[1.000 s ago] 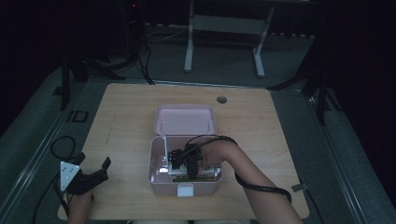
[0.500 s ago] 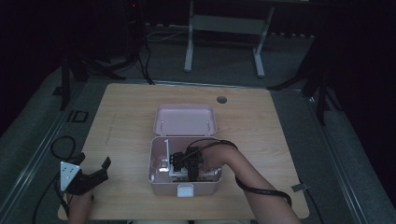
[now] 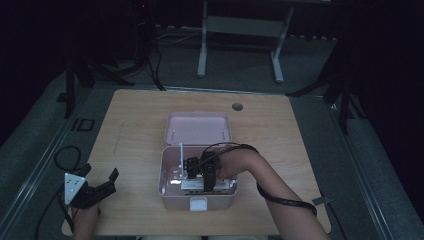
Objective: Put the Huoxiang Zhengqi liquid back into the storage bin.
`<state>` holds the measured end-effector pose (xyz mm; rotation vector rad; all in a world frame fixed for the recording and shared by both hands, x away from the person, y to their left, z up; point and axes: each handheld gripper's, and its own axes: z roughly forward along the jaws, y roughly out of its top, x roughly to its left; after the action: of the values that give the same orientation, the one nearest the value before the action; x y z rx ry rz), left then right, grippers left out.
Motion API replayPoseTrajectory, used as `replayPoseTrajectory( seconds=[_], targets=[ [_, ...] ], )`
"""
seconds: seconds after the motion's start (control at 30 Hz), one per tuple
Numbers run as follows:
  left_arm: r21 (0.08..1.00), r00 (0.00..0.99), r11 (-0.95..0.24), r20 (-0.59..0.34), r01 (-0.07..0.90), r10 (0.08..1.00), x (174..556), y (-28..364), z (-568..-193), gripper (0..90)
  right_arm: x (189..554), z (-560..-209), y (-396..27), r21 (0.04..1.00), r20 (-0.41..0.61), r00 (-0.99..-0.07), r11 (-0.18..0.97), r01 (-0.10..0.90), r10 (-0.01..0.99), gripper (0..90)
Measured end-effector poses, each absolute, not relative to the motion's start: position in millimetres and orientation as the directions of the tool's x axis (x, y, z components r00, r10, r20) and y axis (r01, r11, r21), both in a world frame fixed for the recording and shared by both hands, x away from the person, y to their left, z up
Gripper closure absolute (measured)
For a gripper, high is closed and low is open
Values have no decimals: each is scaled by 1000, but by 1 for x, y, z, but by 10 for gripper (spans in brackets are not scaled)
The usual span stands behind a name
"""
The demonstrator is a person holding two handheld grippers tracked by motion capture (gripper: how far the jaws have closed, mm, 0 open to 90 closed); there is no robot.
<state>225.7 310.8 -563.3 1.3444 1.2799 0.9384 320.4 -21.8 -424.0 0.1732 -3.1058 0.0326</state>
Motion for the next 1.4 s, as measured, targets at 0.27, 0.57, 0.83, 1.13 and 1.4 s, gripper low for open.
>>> replayPoseTrajectory(
  seconds=[0.27, 0.57, 0.83, 1.13, 1.4],
  targets=[
    [977, 134, 76, -104, 199, 986, 226, 311, -563, 29, 323, -400, -33, 72, 4, -996, 993, -90, -91, 393],
    [977, 136, 74, -102, 199, 985, 226, 311, -563, 29, 330, -381, -53, 165, -46, -998, 985, -47, -40, 258],
    [977, 137, 71, -100, 200, 986, 226, 311, -563, 30, 340, -372, -74, 244, -66, -997, 970, 8, 25, 125],
    [978, 137, 73, -101, 197, 985, 226, 311, -563, 29, 349, -366, -102, 328, -128, -986, 943, 62, 109, 124],
    [978, 136, 71, -99, 199, 986, 226, 310, -563, 29, 363, -375, -144, 380, -149, -962, 912, 156, 227, 129]
  ],
)
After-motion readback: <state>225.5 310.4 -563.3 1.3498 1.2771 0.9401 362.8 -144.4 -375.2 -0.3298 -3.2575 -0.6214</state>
